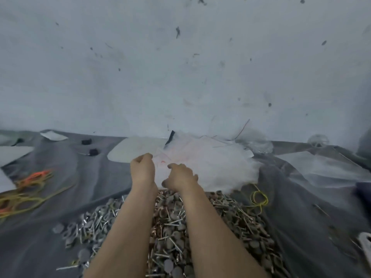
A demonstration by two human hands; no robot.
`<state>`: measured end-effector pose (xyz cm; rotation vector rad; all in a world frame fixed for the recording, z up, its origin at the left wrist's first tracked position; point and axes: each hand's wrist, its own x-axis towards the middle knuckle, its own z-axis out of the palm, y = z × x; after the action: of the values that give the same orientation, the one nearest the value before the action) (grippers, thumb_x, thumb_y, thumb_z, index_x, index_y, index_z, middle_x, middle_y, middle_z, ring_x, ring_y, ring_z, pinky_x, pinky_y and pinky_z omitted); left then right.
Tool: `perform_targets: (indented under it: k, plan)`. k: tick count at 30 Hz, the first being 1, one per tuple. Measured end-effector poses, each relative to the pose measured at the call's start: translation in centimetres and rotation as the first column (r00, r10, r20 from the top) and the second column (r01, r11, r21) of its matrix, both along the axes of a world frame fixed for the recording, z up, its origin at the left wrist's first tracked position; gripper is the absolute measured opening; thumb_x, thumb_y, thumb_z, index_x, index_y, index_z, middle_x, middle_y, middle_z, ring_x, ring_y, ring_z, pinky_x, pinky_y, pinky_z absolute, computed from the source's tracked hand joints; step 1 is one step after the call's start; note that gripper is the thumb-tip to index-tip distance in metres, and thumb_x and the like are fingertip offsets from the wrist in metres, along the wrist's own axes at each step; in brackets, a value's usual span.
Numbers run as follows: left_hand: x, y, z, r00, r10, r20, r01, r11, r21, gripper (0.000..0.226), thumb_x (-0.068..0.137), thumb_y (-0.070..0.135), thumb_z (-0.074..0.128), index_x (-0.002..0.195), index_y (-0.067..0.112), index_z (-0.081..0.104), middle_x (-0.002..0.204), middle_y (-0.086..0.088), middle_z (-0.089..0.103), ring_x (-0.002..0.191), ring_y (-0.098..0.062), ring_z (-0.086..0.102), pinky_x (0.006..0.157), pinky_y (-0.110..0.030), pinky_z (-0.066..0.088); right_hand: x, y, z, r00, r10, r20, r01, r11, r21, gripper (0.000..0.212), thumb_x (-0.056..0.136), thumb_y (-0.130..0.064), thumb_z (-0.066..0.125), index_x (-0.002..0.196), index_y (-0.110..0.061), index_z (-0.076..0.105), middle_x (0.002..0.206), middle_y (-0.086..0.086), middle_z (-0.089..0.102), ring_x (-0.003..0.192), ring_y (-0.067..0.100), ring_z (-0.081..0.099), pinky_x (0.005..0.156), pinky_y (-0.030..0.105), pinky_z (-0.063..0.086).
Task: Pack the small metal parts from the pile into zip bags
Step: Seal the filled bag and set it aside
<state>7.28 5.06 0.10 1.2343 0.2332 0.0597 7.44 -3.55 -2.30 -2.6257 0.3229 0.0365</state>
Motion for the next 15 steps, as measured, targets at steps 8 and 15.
perform_targets:
  k: [8,15]
  plan:
    - [2.9,2.0,-2.6,0.994,0.082,-0.076,-0.081,0.997,0.017,0.014,0.091,0.011,0.046,0.104,0.01,0.051,0.107,-0.013,0.052,0.084,-0.029,0.056,0.074,-0.038,0.047,3.3,1.8,-1.4,0.994,-0.099,0.045,0.1,0.994,-0.031,0.029,0.097,-0.026,0.045,0.119,-0.01,0.055,0.121,0.009,0.059,0.112,0.028,0.055,0.102,0.041,0.033]
    - [-2.1,2.5,-0.5,0.987,-0.163,0.009,0.163,0.986,0.046,0.029,0.099,0.017,0.044,0.125,0.005,0.051,0.108,-0.005,0.06,0.099,-0.018,0.059,0.084,-0.034,0.045,-4.1,-0.2,3.0,0.841,-0.209,0.499,-0.035,0.899,0.437,0.025,0.099,-0.013,0.044,0.11,-0.011,0.067,0.105,0.006,0.07,0.103,0.019,0.064,0.095,0.033,0.048]
